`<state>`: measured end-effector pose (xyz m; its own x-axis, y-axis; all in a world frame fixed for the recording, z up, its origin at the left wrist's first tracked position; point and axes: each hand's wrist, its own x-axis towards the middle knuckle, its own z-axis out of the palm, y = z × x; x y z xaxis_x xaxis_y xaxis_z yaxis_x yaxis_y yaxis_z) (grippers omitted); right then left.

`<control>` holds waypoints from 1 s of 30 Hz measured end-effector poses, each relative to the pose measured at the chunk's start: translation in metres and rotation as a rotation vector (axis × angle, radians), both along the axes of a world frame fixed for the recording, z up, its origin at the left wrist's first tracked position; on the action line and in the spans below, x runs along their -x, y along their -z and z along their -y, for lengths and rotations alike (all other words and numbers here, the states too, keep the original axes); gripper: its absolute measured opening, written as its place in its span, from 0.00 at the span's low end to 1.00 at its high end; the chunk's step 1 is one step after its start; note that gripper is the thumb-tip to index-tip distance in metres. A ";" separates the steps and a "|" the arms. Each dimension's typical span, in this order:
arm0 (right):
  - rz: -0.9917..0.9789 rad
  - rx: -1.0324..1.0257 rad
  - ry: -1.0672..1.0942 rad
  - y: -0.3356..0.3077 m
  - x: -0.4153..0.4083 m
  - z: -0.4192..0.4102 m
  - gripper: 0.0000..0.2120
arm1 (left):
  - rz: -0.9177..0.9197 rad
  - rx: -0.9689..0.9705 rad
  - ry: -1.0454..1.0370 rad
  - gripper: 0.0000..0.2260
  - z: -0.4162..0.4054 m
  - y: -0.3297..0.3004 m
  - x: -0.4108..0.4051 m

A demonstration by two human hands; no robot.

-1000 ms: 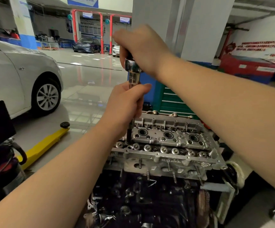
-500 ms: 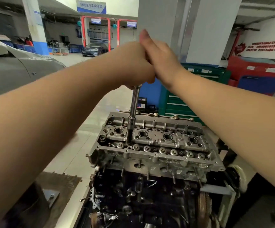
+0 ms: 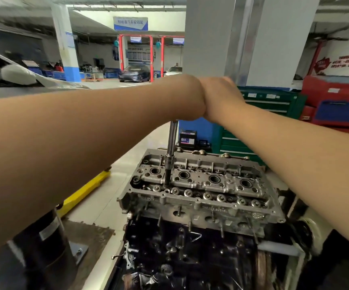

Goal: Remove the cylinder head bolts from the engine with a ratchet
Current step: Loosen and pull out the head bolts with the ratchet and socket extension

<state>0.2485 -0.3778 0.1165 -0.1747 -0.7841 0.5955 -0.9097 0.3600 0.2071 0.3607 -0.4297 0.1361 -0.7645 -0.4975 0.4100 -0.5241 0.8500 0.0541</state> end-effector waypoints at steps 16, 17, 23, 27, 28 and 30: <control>-0.160 0.025 0.048 0.011 -0.045 -0.067 0.11 | -0.193 0.082 0.269 0.14 0.023 0.021 -0.032; -0.145 -0.006 0.036 0.009 -0.037 -0.057 0.10 | -0.287 0.044 0.231 0.15 0.022 0.026 -0.031; 0.118 -0.083 -0.131 0.005 -0.012 0.003 0.18 | -0.487 0.030 -0.090 0.13 0.016 0.037 -0.019; 0.134 -0.074 -0.073 0.006 -0.016 0.005 0.12 | -0.282 0.089 -0.179 0.06 0.012 0.029 -0.009; 0.050 -0.090 0.025 0.004 -0.018 -0.001 0.06 | -0.269 0.067 -0.144 0.07 0.015 0.027 -0.010; -0.131 -0.078 0.212 0.002 -0.022 -0.017 0.09 | -0.244 -0.043 0.028 0.13 0.021 0.023 -0.016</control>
